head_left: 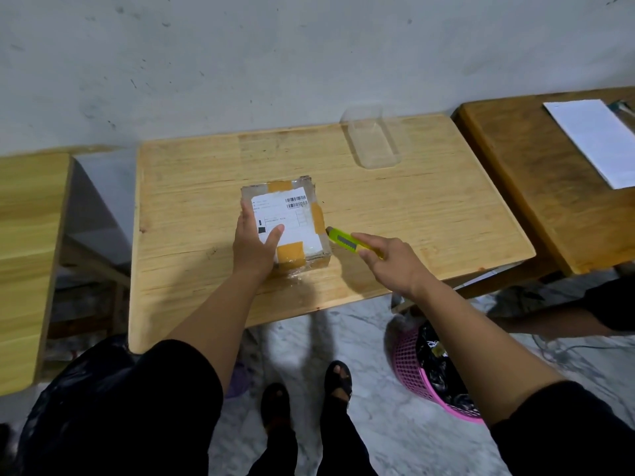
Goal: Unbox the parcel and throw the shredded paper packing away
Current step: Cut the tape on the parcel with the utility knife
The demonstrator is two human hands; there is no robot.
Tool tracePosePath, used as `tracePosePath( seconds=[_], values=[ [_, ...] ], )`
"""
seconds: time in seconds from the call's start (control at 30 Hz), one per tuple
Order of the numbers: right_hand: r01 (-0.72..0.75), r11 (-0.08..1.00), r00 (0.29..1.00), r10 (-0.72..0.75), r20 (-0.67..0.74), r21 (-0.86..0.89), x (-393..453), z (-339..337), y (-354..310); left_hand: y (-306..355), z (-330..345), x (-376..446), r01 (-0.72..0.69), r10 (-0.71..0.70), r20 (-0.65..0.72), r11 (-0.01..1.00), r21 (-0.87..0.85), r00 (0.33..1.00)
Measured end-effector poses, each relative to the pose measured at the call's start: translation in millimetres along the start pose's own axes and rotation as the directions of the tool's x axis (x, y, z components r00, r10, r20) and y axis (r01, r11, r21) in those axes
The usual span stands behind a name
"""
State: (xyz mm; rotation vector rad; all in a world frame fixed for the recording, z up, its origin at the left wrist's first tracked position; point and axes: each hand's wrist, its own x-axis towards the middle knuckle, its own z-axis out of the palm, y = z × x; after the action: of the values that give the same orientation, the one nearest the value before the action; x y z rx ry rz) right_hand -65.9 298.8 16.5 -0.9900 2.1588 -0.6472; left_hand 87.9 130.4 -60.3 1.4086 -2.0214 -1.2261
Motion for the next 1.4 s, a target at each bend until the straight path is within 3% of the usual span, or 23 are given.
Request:
tracePosePath(
  seconds=[0.23, 0.37, 0.57, 1.03, 1.4],
  values=[
    [0.086, 0.995, 0.996, -0.083, -0.040, 0.057, -4, -29, -2, -1, -9, 2, 0.010, -0.006, 0.085, 0.999, -0.038, 0.996],
    [0.222, 0.974, 0.967, -0.215, 0.134, -0.044, 2, -23, -15, -7, -18, 3, 0.031, -0.014, 0.184, 0.996, -0.087, 0.983],
    [0.380, 0.907, 0.897, -0.312, 0.313, -0.184, 24, -7, -32, -8, -17, 0, -0.015, 0.030, 0.166, 0.995, -0.094, 0.986],
    [0.487, 0.839, 0.802, -0.320, 0.505, -0.242, 59, -10, -53, -10, -19, -3, -0.003, 0.022, 0.157, 0.993, -0.119, 0.987],
    [0.563, 0.754, 0.763, -0.318, 0.563, -0.338, 68, -20, -46, -9, -23, -5, 0.037, -0.002, 0.205, 0.985, -0.166, 0.979]
  ],
)
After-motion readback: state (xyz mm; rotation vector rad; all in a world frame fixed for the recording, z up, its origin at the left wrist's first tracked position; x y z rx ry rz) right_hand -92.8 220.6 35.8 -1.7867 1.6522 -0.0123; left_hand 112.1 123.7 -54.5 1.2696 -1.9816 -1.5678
